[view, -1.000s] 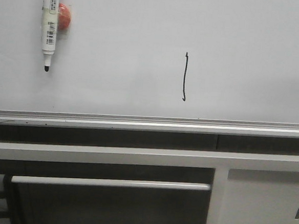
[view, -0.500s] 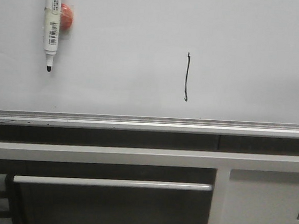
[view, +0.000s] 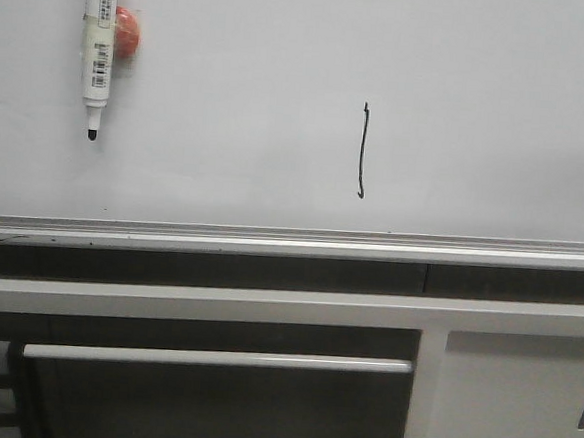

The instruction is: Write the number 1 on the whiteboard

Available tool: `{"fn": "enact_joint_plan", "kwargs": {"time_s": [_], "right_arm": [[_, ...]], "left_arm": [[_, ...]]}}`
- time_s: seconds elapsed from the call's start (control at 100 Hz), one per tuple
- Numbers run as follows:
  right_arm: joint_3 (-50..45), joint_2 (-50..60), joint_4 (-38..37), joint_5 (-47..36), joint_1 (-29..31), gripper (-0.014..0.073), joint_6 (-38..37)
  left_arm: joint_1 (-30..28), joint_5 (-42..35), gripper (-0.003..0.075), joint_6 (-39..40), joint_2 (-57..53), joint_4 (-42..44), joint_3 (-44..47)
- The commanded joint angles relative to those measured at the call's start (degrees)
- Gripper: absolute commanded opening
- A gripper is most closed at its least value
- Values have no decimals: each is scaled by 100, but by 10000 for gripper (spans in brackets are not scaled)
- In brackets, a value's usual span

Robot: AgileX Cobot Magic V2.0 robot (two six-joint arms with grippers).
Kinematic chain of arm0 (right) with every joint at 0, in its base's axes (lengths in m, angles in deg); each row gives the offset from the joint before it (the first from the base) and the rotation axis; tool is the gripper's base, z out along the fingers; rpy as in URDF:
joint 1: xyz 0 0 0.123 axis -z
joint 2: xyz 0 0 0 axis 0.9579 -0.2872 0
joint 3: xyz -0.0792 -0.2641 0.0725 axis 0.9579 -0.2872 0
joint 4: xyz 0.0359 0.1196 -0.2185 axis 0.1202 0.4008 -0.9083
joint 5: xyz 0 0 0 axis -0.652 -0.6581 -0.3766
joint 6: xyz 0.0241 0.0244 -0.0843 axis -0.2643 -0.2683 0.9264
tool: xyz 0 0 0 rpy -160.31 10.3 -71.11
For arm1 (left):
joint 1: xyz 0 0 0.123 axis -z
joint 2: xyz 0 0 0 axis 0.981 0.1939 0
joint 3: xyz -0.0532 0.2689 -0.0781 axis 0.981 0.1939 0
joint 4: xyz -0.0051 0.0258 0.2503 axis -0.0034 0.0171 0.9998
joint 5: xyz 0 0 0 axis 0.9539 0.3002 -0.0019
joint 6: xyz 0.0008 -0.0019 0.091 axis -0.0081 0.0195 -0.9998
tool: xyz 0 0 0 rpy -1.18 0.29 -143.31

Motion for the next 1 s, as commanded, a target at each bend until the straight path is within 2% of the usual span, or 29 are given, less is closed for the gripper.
{"fn": "enact_joint_plan", "kwargs": {"time_s": [0.0, 0.27, 0.99], "right_arm": [[137, -60, 172, -289, 34, -64, 17], [137, -60, 172, -266, 34, -64, 17], [137, -60, 172, -276, 34, -64, 17]], "left_arm": [[-32, -241, -20, 72, -287, 28, 245], [-32, 4, -20, 72, -254, -41, 245], [-32, 4, -20, 72, -254, -41, 234]]}}
